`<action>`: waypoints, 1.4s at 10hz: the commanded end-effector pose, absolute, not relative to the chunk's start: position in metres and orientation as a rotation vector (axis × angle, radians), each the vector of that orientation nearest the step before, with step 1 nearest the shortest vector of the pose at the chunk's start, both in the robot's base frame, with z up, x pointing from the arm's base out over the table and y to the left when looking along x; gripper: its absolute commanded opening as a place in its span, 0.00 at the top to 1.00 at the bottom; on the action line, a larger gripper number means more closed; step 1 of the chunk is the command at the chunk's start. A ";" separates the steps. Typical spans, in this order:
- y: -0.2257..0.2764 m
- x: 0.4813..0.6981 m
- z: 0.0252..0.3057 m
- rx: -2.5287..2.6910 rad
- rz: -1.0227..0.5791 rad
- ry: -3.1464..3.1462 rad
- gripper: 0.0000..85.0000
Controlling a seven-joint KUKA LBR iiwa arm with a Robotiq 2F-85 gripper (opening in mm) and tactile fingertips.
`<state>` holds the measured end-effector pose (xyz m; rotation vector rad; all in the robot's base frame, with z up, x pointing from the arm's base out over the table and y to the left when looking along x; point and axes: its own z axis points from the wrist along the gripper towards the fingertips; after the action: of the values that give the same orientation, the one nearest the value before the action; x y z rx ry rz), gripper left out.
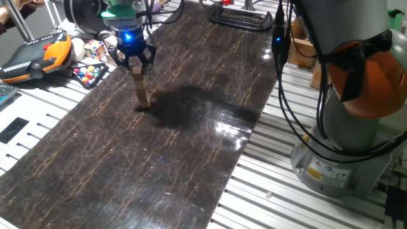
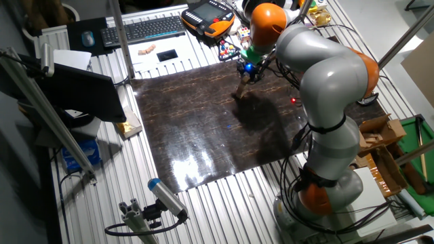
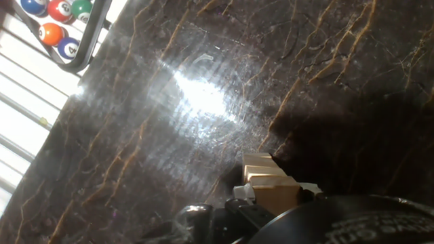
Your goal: Stack the blocks in a vertical line of five
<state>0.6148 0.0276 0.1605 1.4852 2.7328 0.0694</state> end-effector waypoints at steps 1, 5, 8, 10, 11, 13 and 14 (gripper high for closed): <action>0.028 0.615 0.160 1.491 0.069 2.724 0.99; 0.029 0.615 0.156 1.505 0.077 2.705 0.99; 0.028 0.615 0.156 1.511 0.080 2.705 0.99; 0.028 0.615 0.156 1.512 0.082 2.702 0.99; 0.028 0.615 0.155 1.511 0.085 2.699 0.99; 0.029 0.615 0.155 1.514 0.091 2.696 0.99; 0.029 0.615 0.155 1.515 0.096 2.693 0.96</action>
<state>0.6147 0.0289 0.1548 1.5163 2.6926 0.0952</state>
